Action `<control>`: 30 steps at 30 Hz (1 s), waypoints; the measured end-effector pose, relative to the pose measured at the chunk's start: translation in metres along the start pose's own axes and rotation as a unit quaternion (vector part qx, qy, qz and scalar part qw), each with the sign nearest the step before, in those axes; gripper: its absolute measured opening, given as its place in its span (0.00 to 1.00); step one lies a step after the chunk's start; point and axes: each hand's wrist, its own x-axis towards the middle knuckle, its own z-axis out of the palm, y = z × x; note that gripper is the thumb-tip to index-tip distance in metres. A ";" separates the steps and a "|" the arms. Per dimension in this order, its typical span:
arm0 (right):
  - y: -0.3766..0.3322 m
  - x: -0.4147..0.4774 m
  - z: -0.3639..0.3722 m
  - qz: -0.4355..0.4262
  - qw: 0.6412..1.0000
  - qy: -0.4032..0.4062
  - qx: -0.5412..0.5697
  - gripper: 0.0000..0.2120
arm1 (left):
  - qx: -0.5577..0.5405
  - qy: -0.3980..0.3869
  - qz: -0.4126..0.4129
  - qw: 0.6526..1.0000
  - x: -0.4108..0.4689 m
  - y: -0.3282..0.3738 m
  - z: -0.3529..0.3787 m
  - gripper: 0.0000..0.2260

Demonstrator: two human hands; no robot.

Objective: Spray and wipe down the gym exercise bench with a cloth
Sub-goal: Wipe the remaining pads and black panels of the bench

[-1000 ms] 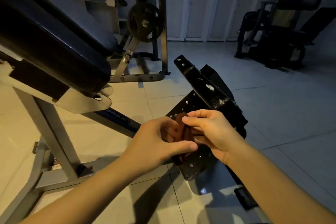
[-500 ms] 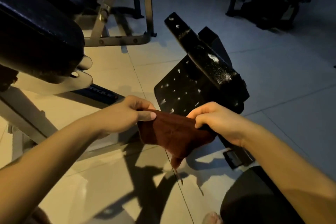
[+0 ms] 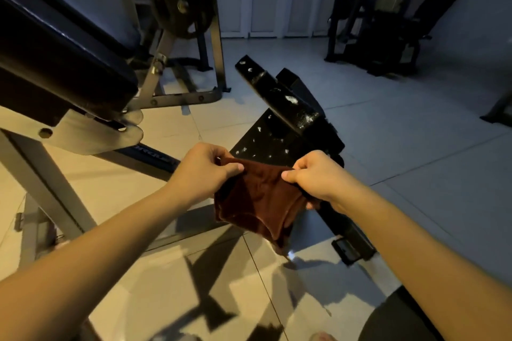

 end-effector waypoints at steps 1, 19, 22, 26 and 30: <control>-0.002 -0.006 0.001 0.010 1.000 0.004 0.027 0.12 | -0.002 0.011 -0.002 1.000 -0.005 0.007 0.007 0.07; -0.050 -0.066 0.000 -0.041 0.987 -0.103 0.120 0.10 | -0.128 -0.115 0.085 0.981 -0.038 0.017 -0.015 0.07; -0.048 -0.073 -0.005 -0.056 0.996 -0.010 0.066 0.08 | -0.147 -0.142 0.074 0.976 -0.037 0.017 -0.025 0.10; -0.022 -0.068 0.006 -0.061 0.994 0.031 0.084 0.21 | -0.198 -0.223 0.082 0.951 -0.028 0.020 -0.035 0.11; -0.002 -0.059 0.024 -0.063 0.983 -0.049 0.165 0.14 | -0.235 -0.234 0.085 0.940 -0.019 0.020 -0.036 0.11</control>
